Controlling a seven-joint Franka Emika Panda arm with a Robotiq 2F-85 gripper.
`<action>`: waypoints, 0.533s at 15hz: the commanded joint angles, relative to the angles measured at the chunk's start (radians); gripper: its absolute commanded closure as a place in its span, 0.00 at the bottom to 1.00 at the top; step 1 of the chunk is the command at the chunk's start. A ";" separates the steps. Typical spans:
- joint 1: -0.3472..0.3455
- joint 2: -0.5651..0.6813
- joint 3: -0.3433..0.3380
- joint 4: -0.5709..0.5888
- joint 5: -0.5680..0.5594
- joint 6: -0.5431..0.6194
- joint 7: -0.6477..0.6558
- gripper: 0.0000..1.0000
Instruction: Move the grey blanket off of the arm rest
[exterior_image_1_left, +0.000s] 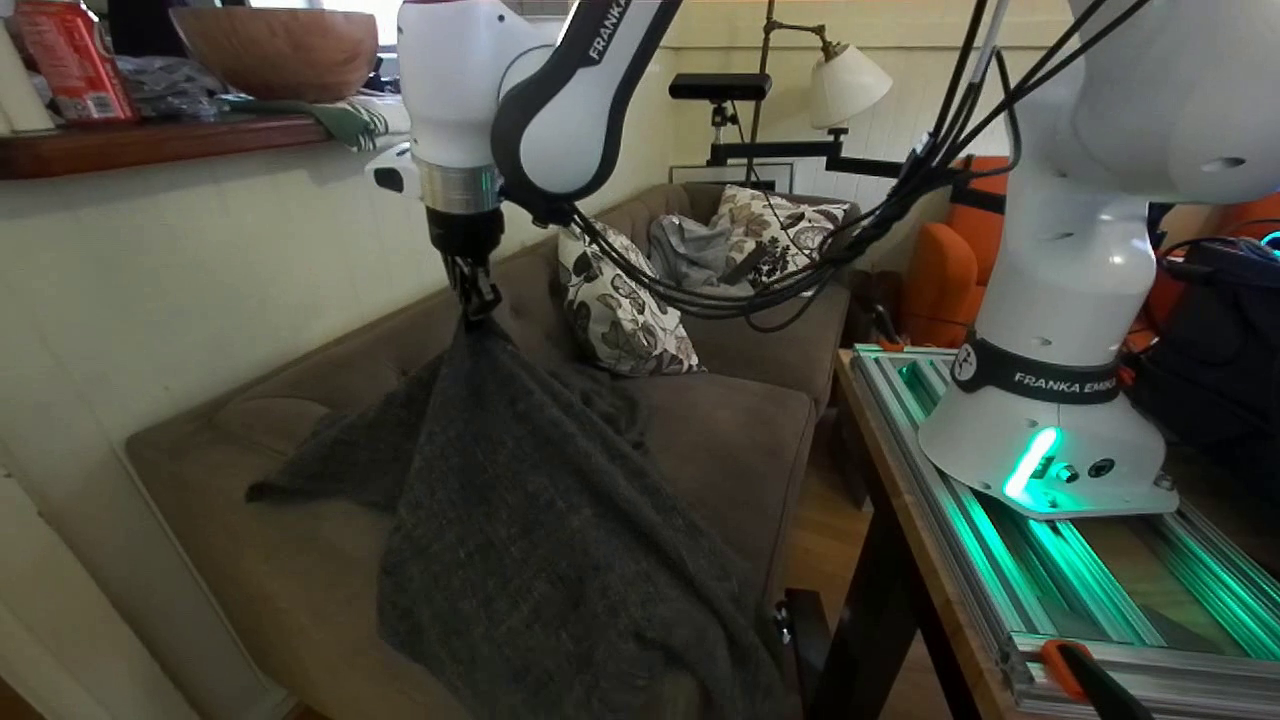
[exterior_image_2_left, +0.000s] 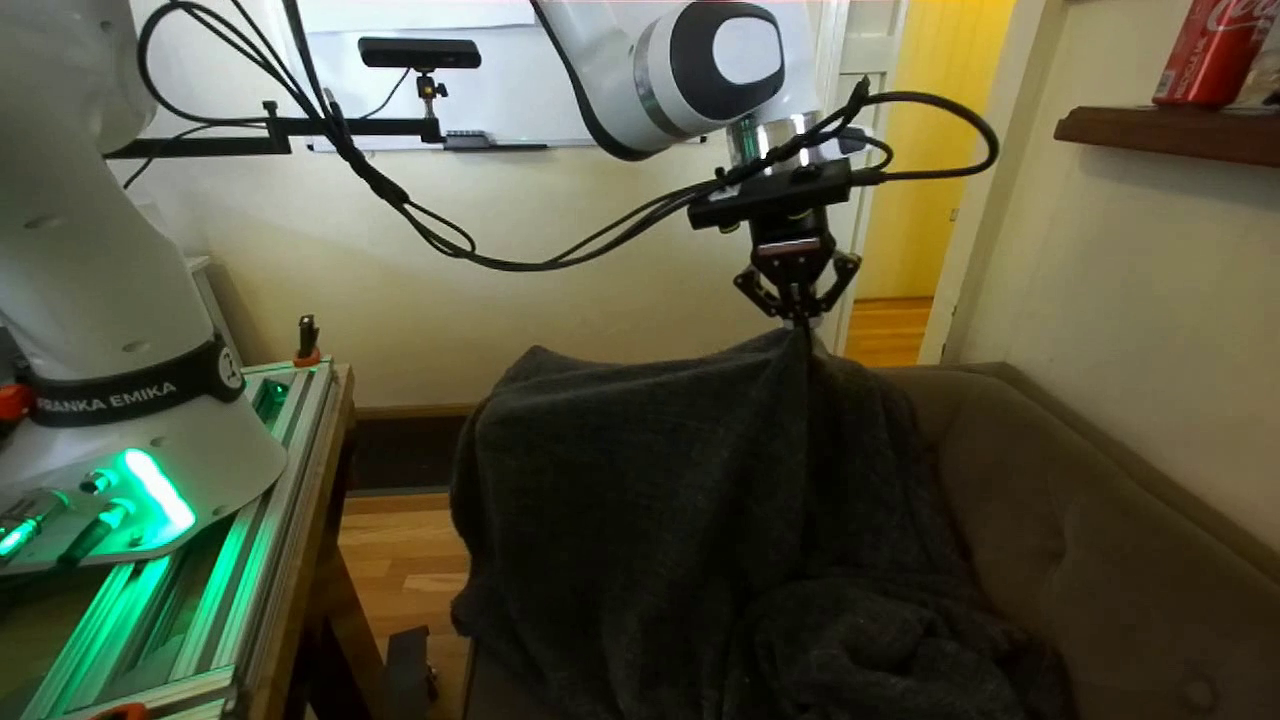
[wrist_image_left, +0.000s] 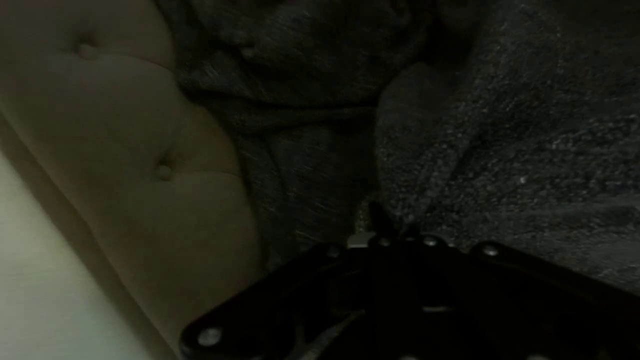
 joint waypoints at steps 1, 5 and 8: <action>-0.050 0.024 -0.115 0.112 -0.086 0.042 0.056 0.99; -0.100 0.041 -0.244 0.238 -0.150 0.082 0.102 0.99; -0.093 0.056 -0.355 0.302 -0.284 0.101 0.251 0.99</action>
